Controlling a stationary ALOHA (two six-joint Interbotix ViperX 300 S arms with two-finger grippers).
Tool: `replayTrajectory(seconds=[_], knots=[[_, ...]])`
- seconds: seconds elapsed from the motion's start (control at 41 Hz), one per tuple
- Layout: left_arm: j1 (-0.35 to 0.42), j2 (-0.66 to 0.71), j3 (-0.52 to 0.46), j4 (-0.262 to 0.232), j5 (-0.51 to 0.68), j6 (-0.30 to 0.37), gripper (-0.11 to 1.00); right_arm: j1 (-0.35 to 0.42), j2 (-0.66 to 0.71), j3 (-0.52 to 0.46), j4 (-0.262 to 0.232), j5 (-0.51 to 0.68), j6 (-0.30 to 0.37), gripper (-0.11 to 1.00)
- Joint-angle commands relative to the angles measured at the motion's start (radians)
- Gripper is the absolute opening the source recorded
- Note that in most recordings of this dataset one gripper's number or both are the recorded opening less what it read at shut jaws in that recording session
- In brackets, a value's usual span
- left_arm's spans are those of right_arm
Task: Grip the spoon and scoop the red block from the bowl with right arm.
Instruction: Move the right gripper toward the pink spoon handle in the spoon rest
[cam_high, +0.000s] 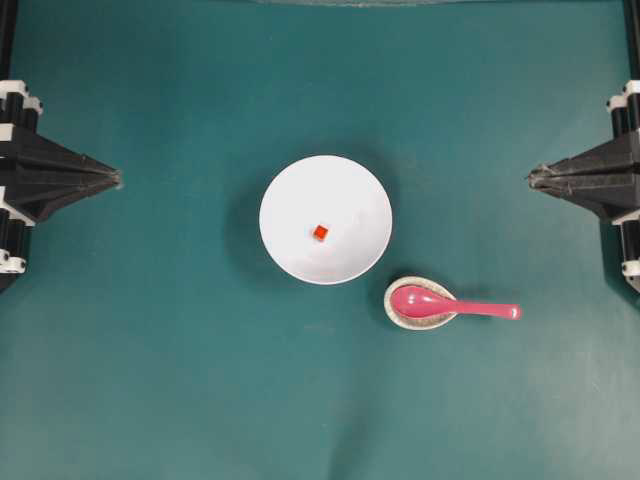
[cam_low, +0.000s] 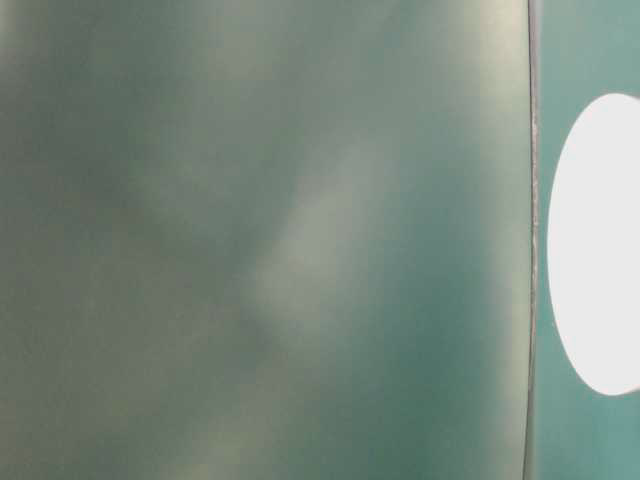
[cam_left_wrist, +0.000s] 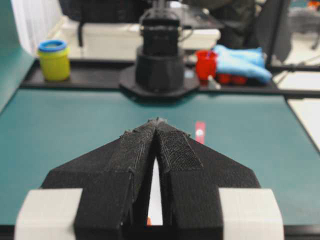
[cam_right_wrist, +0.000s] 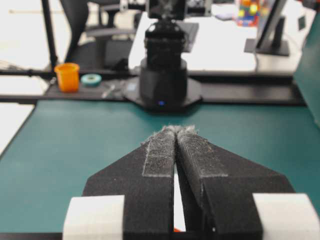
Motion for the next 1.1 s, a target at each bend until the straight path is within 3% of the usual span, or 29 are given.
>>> replayTrajectory(seconds=[0.0,0.024,0.269,1.074], knots=[[-0.028,0.011,-0.037,-0.002,0.054,-0.015,0.0,0.011,0.006,-0.017,0.003,-0.002,0.009,0.0],[-0.046,0.011,-0.048,-0.002,0.126,-0.015,0.0,0.011,0.015,-0.029,0.003,0.041,0.014,0.0],[-0.049,0.011,-0.054,-0.002,0.222,-0.026,0.0,0.017,0.052,-0.066,0.009,0.184,0.041,0.0],[-0.049,0.014,-0.052,-0.002,0.298,-0.044,0.0,0.034,0.081,-0.071,0.018,0.183,0.101,0.0]])
